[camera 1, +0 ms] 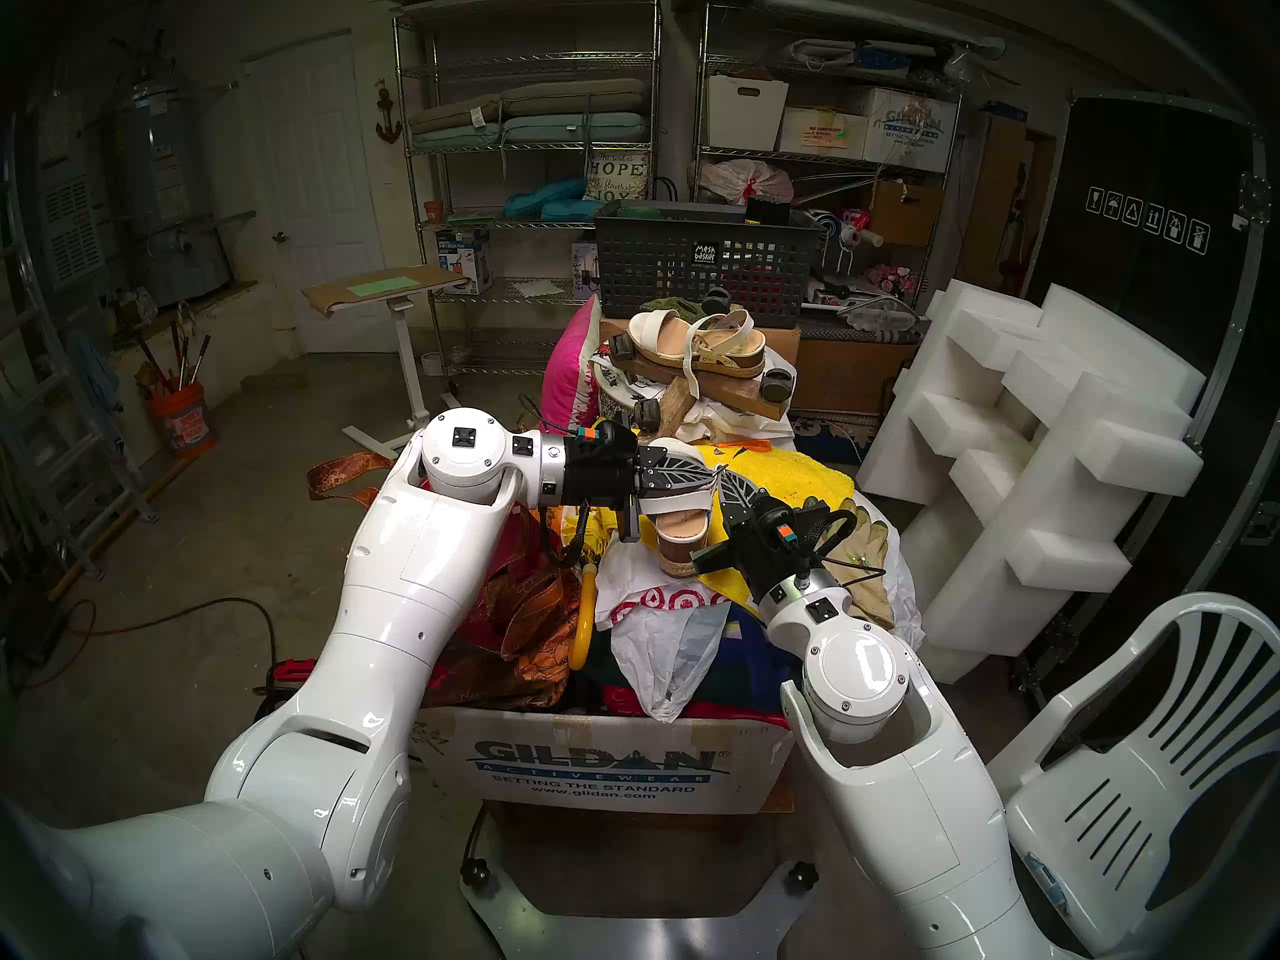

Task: Unbuckle a shoe

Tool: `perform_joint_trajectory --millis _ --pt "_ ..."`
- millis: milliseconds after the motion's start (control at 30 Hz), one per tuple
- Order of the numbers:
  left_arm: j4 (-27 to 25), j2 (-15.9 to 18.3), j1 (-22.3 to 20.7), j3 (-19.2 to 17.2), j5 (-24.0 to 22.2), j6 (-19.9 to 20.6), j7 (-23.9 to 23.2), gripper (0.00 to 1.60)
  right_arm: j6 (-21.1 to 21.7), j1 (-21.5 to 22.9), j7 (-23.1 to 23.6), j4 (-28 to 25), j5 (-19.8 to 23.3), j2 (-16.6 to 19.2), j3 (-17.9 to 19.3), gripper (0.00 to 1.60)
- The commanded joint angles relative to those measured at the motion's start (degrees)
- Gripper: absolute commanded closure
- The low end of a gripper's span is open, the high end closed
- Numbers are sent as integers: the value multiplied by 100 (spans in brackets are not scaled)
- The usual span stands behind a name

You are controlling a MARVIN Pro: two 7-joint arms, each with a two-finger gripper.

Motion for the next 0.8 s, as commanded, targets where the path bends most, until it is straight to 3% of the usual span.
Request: perform_joint_trajectory --millis 0,767 --pt "-23 -89 -75 21 10 -46 66 160 10 -33 -30 -273 23 -35 9 108" --pt "40 -100 -179 74 11 -79 185 160 44 -366 -84 -442 44 -45 90 85"
